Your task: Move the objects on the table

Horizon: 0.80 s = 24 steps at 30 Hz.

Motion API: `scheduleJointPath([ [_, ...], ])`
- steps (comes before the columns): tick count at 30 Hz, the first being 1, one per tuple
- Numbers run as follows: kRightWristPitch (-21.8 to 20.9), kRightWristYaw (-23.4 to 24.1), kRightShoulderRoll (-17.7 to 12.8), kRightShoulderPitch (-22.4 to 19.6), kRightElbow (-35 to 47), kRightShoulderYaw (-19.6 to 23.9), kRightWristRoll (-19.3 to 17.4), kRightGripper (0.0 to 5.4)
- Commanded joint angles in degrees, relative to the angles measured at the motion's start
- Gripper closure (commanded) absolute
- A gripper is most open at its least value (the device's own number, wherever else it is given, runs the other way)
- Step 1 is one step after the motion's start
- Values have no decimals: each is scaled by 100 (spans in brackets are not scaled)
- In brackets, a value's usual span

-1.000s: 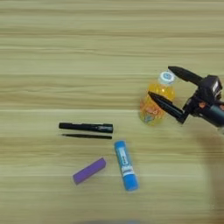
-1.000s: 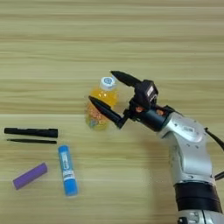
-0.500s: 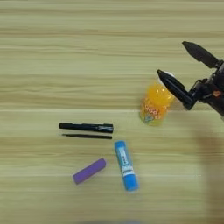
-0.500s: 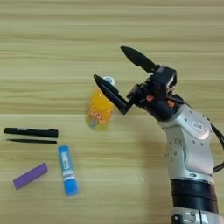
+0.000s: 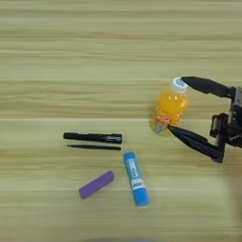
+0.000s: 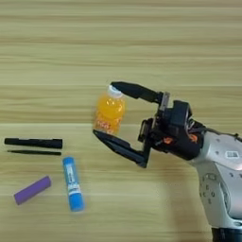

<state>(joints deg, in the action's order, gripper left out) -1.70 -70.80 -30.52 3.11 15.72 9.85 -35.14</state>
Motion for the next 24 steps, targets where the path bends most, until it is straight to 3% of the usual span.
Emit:
scheduleJointPath([
  [1,36,-113,-370,-117,-68,-285,408,4],
  [15,-324,-998,-950,-725,-967,-1537,2058,4],
  [24,-725,-1042,-1070,-815,-986,-1953,2742,4],
])
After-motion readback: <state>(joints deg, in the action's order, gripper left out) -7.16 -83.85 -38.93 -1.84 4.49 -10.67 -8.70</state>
